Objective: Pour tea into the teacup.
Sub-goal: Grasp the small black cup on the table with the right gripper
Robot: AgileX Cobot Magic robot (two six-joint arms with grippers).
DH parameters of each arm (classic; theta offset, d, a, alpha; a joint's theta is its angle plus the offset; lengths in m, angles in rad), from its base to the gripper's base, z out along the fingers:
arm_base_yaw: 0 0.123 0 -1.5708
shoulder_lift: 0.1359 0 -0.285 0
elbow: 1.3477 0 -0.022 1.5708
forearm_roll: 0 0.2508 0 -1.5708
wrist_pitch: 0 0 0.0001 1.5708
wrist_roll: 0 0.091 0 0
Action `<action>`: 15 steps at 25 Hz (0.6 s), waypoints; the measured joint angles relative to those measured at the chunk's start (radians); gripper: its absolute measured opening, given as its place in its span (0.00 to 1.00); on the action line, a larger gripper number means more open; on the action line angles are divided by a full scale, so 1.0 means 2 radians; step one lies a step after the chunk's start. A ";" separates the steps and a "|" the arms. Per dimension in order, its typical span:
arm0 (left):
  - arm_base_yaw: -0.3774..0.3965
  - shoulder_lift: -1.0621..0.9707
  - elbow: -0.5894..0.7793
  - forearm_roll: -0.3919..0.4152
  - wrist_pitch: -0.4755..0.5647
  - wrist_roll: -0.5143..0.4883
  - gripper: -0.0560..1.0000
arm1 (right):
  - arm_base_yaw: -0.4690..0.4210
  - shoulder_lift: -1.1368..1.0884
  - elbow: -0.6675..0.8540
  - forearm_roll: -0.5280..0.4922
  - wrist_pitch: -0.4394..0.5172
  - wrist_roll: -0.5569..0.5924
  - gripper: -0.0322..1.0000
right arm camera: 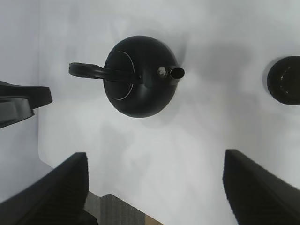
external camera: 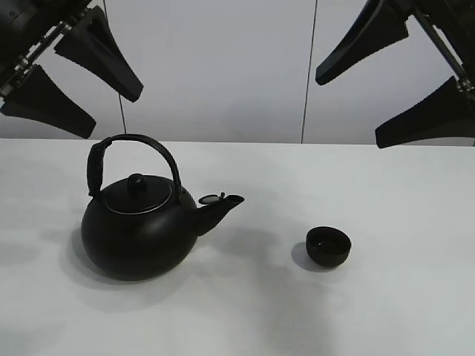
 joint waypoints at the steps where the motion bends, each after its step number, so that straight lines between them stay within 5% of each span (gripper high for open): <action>1: 0.000 0.000 0.000 0.000 0.000 0.000 0.52 | 0.000 0.000 0.000 0.000 0.000 0.000 0.56; 8: 0.000 0.000 0.000 0.000 0.000 0.000 0.52 | 0.000 0.000 0.000 -0.008 0.001 -0.002 0.56; 15: 0.000 0.000 0.000 0.000 0.000 0.000 0.52 | 0.000 0.000 -0.080 -0.120 0.068 0.003 0.56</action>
